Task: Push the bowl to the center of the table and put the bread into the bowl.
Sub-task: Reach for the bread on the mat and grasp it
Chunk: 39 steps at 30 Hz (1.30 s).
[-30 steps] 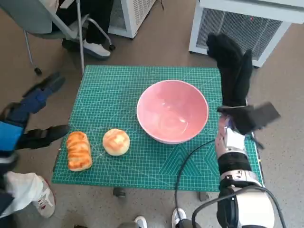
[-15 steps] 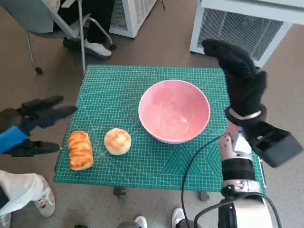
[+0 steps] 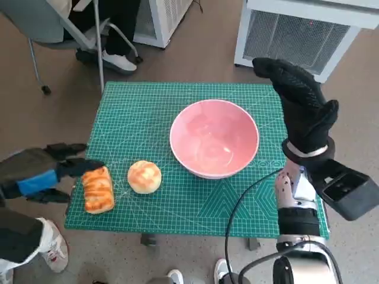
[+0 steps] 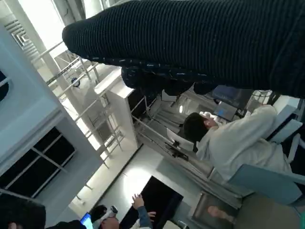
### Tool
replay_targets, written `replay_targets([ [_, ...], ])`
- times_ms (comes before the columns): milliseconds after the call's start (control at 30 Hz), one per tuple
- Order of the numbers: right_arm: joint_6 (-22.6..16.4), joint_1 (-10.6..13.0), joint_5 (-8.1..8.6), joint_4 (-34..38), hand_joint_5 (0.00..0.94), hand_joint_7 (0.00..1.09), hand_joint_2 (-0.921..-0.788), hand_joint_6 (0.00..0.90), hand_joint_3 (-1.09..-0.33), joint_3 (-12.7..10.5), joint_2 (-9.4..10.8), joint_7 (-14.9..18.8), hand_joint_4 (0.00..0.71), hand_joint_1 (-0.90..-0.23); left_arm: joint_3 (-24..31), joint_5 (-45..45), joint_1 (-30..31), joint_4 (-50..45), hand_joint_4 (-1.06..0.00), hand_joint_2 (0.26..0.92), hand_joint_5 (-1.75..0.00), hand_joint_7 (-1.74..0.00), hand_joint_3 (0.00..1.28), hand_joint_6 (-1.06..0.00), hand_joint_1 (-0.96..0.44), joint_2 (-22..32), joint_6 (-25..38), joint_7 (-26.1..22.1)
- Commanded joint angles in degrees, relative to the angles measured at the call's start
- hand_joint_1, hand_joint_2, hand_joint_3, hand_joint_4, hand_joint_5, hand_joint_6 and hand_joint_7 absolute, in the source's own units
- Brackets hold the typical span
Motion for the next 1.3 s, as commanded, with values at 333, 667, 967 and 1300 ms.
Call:
replay_targets([
  [333,0.8,1.7,-0.77,-0.1,0.013,0.69,-0.921,-0.001,-0.779,0.2,-0.1,-1.1,0.236,-0.621,-7.5,8.4,-5.7,9.8,-0.29,0.833,-0.01,-0.02,0.01,-0.46,-0.06,-1.2,-7.4,7.2],
  [667,0.4,2.2,-1.52,-0.3,0.017,0.67,-0.921,-0.001,-0.781,0.6,0.0,-1.6,0.236,-0.616,-13.6,15.0,-9.5,18.9,-0.36,0.838,-0.03,-0.03,0.01,-0.5,-0.05,-4.8,-11.3,14.8],
  [967,-0.2,2.7,-1.59,-0.2,0.022,0.66,-0.921,-0.001,-0.794,0.6,-0.2,-1.6,0.237,-0.615,-18.1,18.5,-13.8,29.5,-0.68,0.909,-0.08,-0.35,0.08,-0.65,-0.09,-7.7,-18.3,22.9],
  [1300,-1.3,2.7,-1.88,1.0,0.028,0.66,-0.921,-0.001,-0.804,0.5,-0.3,-1.7,0.236,-0.607,-22.0,21.3,-16.8,37.5,-0.59,0.92,-1.26,-1.15,0.13,-0.6,-0.01,-9.1,-24.3,31.4],
])
